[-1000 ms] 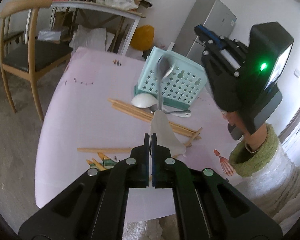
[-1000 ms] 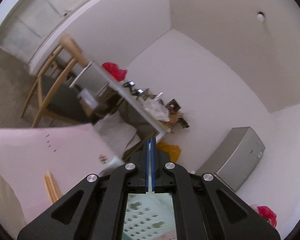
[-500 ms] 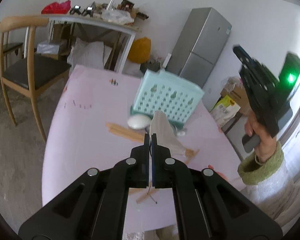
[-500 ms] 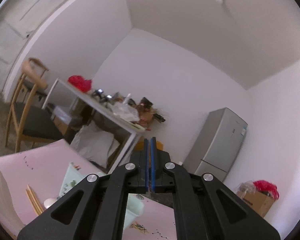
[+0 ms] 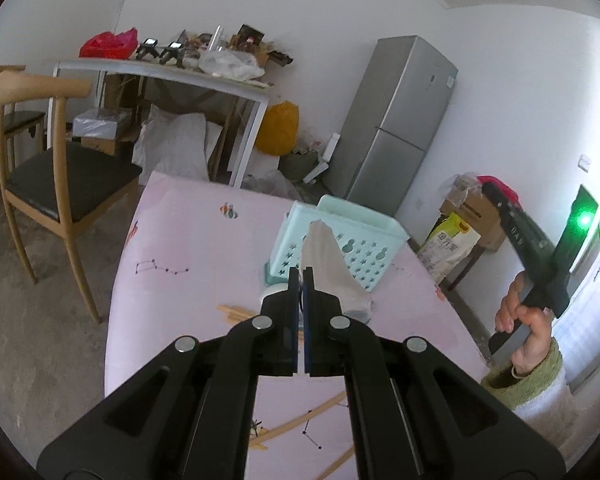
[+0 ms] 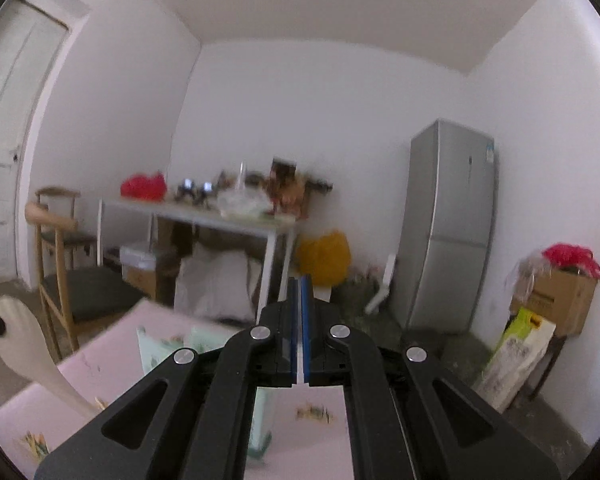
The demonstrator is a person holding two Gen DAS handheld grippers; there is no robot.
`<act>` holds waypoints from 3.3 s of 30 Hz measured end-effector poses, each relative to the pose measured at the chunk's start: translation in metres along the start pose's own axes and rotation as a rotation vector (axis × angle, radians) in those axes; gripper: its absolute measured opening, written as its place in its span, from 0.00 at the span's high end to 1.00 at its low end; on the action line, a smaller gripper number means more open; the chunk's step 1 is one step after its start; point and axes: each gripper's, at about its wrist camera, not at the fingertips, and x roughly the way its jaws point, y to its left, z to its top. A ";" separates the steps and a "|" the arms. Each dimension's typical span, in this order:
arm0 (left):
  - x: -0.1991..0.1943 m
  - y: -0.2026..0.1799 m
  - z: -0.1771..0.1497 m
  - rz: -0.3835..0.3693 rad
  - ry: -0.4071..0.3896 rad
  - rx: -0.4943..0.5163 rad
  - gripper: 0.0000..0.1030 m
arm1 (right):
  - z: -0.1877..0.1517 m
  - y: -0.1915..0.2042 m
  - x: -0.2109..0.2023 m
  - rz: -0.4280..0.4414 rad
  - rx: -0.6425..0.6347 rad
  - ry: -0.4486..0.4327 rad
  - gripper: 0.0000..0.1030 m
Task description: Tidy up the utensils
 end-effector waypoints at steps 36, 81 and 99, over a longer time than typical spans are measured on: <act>0.007 0.085 -0.026 0.047 0.047 -0.155 1.00 | -0.177 -0.020 0.105 0.295 0.703 0.829 0.48; 0.004 0.047 -0.003 0.059 0.008 -0.053 1.00 | -0.141 0.002 0.089 0.231 0.469 0.590 0.96; 0.080 -0.042 0.115 0.166 0.006 0.438 1.00 | -0.056 -0.058 -0.003 0.151 0.420 0.294 0.97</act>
